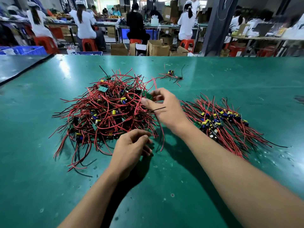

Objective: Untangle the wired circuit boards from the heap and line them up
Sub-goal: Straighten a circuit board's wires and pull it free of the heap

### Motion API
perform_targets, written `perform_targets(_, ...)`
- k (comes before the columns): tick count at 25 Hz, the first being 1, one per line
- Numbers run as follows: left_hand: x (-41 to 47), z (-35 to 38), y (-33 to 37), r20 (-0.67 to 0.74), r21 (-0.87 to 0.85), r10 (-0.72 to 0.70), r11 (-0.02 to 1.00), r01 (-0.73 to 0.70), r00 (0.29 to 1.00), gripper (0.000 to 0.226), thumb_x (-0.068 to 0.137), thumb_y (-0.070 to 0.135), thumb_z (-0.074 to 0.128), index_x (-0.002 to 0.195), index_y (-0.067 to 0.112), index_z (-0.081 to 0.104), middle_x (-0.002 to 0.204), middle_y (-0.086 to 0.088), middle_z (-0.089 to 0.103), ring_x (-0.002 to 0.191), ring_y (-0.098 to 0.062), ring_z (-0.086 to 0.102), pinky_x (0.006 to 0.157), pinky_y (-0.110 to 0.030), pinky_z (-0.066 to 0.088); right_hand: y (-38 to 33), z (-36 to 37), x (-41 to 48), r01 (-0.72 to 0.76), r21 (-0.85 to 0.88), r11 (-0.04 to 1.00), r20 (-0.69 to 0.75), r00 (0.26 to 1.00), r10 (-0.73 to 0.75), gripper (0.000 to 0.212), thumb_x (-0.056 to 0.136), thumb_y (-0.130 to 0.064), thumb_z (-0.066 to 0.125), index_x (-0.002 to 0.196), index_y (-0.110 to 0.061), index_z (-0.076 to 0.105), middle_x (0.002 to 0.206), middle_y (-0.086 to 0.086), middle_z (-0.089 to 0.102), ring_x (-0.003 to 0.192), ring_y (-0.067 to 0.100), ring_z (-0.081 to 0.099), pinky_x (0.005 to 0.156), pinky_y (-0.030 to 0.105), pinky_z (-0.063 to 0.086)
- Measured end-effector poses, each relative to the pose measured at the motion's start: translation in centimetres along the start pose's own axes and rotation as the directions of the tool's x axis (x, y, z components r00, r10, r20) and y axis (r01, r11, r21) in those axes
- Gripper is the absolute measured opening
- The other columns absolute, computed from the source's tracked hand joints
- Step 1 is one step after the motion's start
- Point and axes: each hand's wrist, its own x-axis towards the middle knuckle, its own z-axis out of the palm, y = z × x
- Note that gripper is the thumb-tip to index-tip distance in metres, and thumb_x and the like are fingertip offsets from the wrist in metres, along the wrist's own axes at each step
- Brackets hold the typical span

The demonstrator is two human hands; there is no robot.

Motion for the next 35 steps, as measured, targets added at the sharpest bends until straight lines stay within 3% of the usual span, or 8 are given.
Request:
perform_targets(3, -0.2, 0.0, 0.1, -0.001, 0.050, 0.026, 0.998, -0.026, 1.000, 0.014, 0.095, 0.003, 0.057, 0.096, 0.005, 0.070, 0.078, -0.018, 0.071, 0.059, -0.020, 0.062, 0.054, -0.025, 0.050, -0.6, -2.8, -1.8, -0.175, 0.347, 0.921, 0.123, 0.982, 0.140, 0.016, 0.088, -0.023, 0.074, 0.094, -0.021, 0.059, 0.092, 0.004, 0.068, 0.081, 0.016, 0.063, 0.069, 0.028, 0.049)
perform_targets(10, -0.6, 0.6, 0.0, 0.005, 0.218, 0.147, 0.965, -0.145, 0.989, 0.007, 0.092, 0.015, 0.065, 0.091, 0.016, 0.072, 0.050, 0.008, 0.060, 0.046, -0.007, 0.053, 0.050, -0.018, 0.044, 3.0, -4.9, -6.2, -0.473, 0.374, 0.798, 0.205, 0.881, 0.426, 0.036, 0.094, -0.048, 0.060, 0.100, -0.013, 0.065, 0.066, -0.003, 0.059, 0.046, 0.008, 0.041, 0.041, 0.019, 0.032)
perform_targets(14, -0.4, 0.9, -0.1, 0.006, 0.174, 0.131, 0.976, -0.130, 0.991, 0.009, 0.094, 0.016, 0.064, 0.089, 0.014, 0.072, 0.053, 0.004, 0.062, 0.043, -0.009, 0.049, 0.046, -0.018, 0.039, 3.6, -5.4, -7.2, -0.493, 0.692, 0.526, 0.419, 0.869, 0.263, 0.038, 0.088, -0.044, 0.061, 0.101, -0.008, 0.067, 0.067, -0.003, 0.049, 0.050, 0.008, 0.035, 0.045, 0.021, 0.030)
perform_targets(18, -0.5, 1.5, 0.1, 0.089, -0.029, 0.091, 0.996, -0.089, 0.992, 0.018, 0.099, 0.021, 0.055, 0.102, 0.012, 0.069, 0.067, -0.007, 0.068, 0.039, -0.019, 0.047, 0.038, -0.017, 0.035, 3.5, -5.9, -7.6, -0.609, 0.698, 0.377, 0.628, 0.773, 0.086, 0.030, 0.083, -0.039, 0.069, 0.086, -0.010, 0.073, 0.067, -0.002, 0.050, 0.050, 0.009, 0.039, 0.045, 0.021, 0.032)
perform_targets(22, -0.6, 1.9, 0.4, 0.150, -0.196, 0.003, 0.980, 0.027, 0.989, 0.034, 0.082, 0.051, 0.061, 0.069, 0.020, 0.065, 0.051, -0.007, 0.049, 0.035, -0.014, 0.037, 0.035, -0.017, 0.027, 3.5, -5.3, -8.3, -0.608, 0.461, 0.647, 0.641, 0.732, 0.231, 0.025, 0.077, -0.040, 0.075, 0.086, -0.016, 0.078, 0.067, -0.002, 0.061, 0.048, 0.006, 0.047, 0.045, 0.017, 0.034)
perform_targets(24, -0.4, 1.7, 0.5, 0.130, -0.273, -0.057, 0.958, 0.091, 0.990, 0.041, 0.073, 0.056, 0.065, 0.075, 0.015, 0.067, 0.052, -0.003, 0.050, 0.035, -0.012, 0.042, 0.037, -0.017, 0.031, 3.7, -4.6, -8.5, -0.542, 0.387, 0.746, 0.584, 0.770, 0.257, 0.025, 0.084, -0.039, 0.068, 0.096, -0.019, 0.079, 0.077, 0.000, 0.065, 0.061, 0.009, 0.054, 0.055, 0.018, 0.039)
perform_targets(31, -1.1, 1.9, 0.1, 0.187, -0.383, -0.027, 0.918, 0.098, 0.982, 0.028, 0.078, 0.030, 0.073, 0.102, 0.017, 0.071, 0.082, -0.010, 0.071, 0.060, -0.020, 0.067, 0.053, -0.026, 0.054, 4.6, -3.8, -8.5, -0.420, 0.508, 0.752, 0.432, 0.880, 0.200, 0.031, 0.081, -0.035, 0.077, 0.106, -0.016, 0.077, 0.103, 0.011, 0.075, 0.088, 0.022, 0.072, 0.080, 0.037, 0.059)
perform_targets(35, -1.2, 2.0, 0.0, 0.219, -0.439, -0.073, 0.883, 0.165, 0.973, 0.026, 0.079, 0.023, 0.072, 0.104, 0.014, 0.073, 0.086, -0.011, 0.071, 0.063, -0.023, 0.067, 0.055, -0.026, 0.055, 4.5, -3.7, -8.6, -0.402, 0.462, 0.791, 0.405, 0.889, 0.215, 0.030, 0.086, -0.035, 0.073, 0.111, -0.018, 0.076, 0.091, 0.012, 0.065, 0.077, 0.028, 0.056, 0.069, 0.032, 0.054)
